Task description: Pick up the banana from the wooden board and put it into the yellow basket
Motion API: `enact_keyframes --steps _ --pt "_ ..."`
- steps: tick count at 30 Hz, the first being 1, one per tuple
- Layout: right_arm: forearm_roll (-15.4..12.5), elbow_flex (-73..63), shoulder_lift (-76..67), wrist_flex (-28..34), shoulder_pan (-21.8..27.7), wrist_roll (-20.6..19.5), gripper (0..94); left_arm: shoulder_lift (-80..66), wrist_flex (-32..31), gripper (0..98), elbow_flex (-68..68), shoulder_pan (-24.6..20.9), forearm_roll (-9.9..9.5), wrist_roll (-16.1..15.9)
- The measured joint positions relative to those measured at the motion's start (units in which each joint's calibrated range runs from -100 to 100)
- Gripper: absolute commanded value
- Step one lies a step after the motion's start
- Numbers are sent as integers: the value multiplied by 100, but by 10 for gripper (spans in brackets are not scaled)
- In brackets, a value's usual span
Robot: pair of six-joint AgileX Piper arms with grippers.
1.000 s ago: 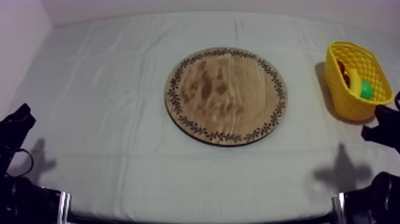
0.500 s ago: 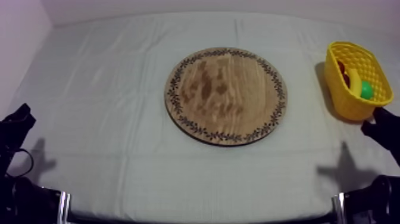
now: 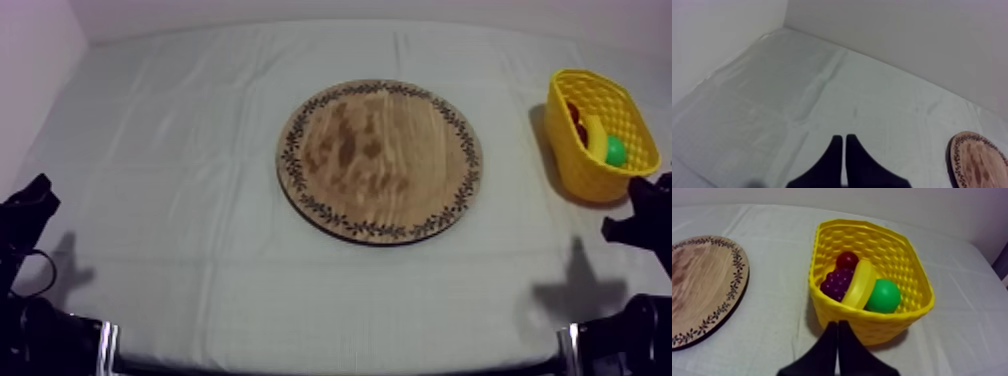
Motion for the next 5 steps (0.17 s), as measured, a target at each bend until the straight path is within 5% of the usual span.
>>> enact_keyframes --steps 5 --pt "5 0 0 0 0 2 5 0 0 1 0 0 0 0"
